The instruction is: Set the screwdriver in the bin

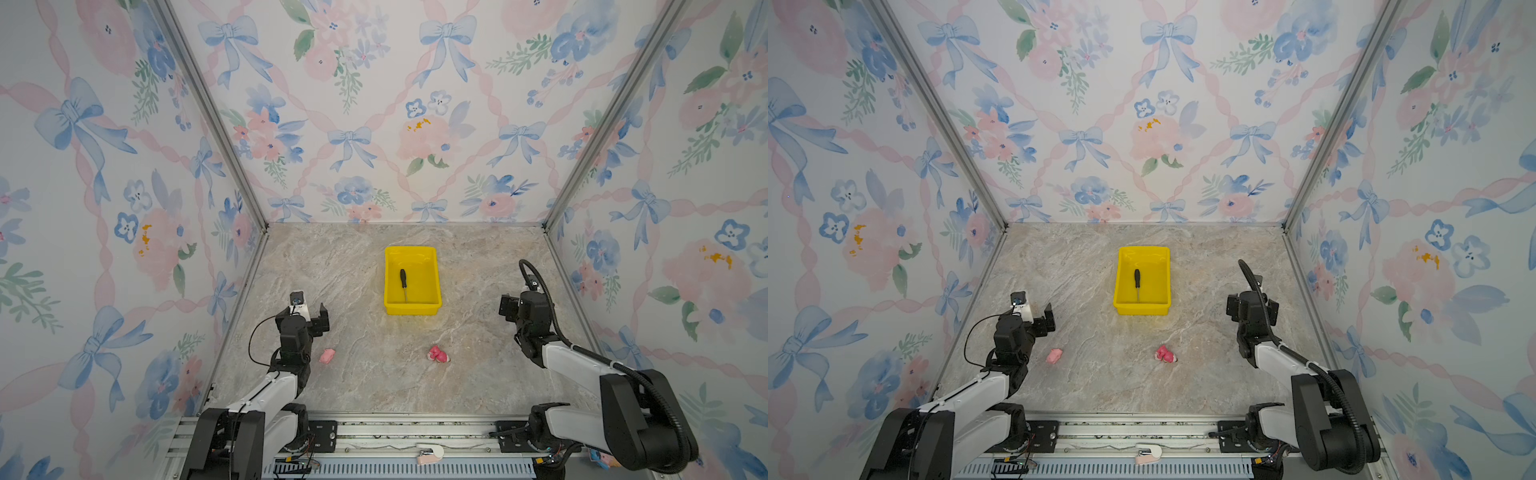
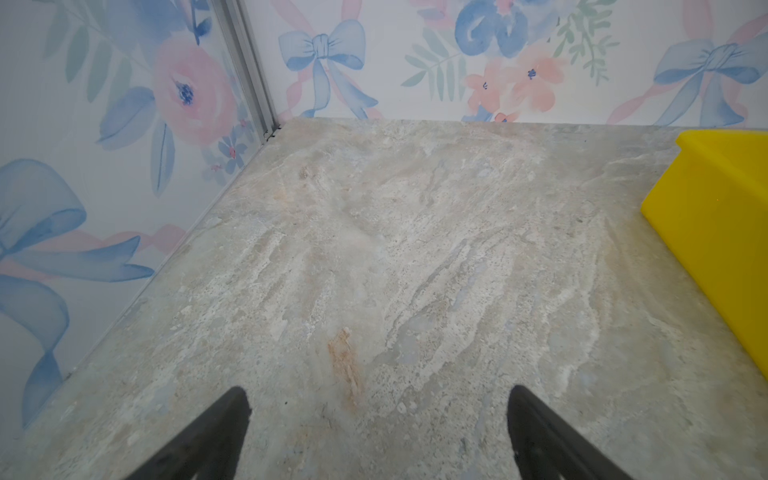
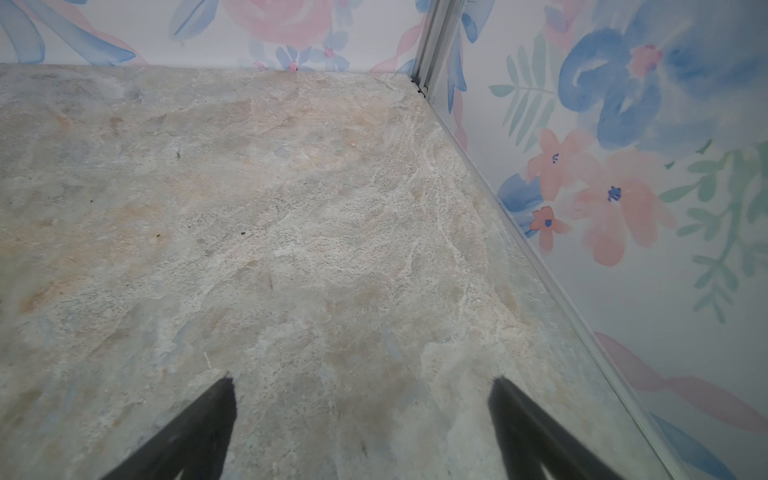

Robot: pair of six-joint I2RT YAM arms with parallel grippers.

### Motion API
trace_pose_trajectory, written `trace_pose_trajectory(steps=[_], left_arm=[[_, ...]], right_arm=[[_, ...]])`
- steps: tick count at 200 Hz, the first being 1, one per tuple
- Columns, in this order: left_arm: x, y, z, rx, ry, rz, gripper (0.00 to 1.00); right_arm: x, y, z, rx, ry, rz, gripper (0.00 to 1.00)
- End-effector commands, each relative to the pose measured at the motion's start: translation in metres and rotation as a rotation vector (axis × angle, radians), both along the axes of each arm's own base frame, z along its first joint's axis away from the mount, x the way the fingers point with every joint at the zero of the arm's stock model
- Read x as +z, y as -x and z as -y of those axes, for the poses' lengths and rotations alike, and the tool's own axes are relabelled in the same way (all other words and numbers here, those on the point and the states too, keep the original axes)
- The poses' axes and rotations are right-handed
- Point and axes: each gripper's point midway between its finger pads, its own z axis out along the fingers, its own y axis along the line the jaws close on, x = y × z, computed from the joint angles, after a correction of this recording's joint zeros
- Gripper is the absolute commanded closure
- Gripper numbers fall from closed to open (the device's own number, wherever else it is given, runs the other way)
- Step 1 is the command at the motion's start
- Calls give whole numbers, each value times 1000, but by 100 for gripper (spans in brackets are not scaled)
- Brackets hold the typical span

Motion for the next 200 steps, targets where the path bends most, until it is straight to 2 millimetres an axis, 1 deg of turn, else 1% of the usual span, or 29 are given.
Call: trace_pose_trajectory(steps=[1,25,50,59,75,92,116,126,135,141,148,200], left_arm=[[17,-15,11,-86,24,82,2],[13,-35,18,-141,45,67,2],[13,-52,21,-158,47,68,2],[12,-55,22,-166,36,63,2],[12,-57,19,-152,25,63,3],[13,-59,18,-149,18,63,3],[10,-59,19,-161,-2,75,2],[5,-59,16,-141,-3,91,2],[-5,-60,15,-135,-4,82,2],[-1,-59,15,-138,-9,119,2],[-1,-57,13,-129,-5,116,2],[-2,-58,12,-121,-8,111,3]], right_arm=[[17,-19,6,-28,-11,86,3],[18,-32,5,-32,-17,98,3],[16,-39,4,-22,-11,107,3],[11,-41,3,-12,-15,111,3],[6,-48,-1,16,-11,91,3],[7,-46,-4,37,-24,113,3],[3,-46,-13,120,-64,128,3],[1,-46,-17,149,-69,130,3],[-1,-46,-23,183,-71,137,3],[-4,-47,-27,208,-73,140,3],[-4,-47,-30,231,-74,150,3],[-5,-48,-30,230,-75,135,3]])
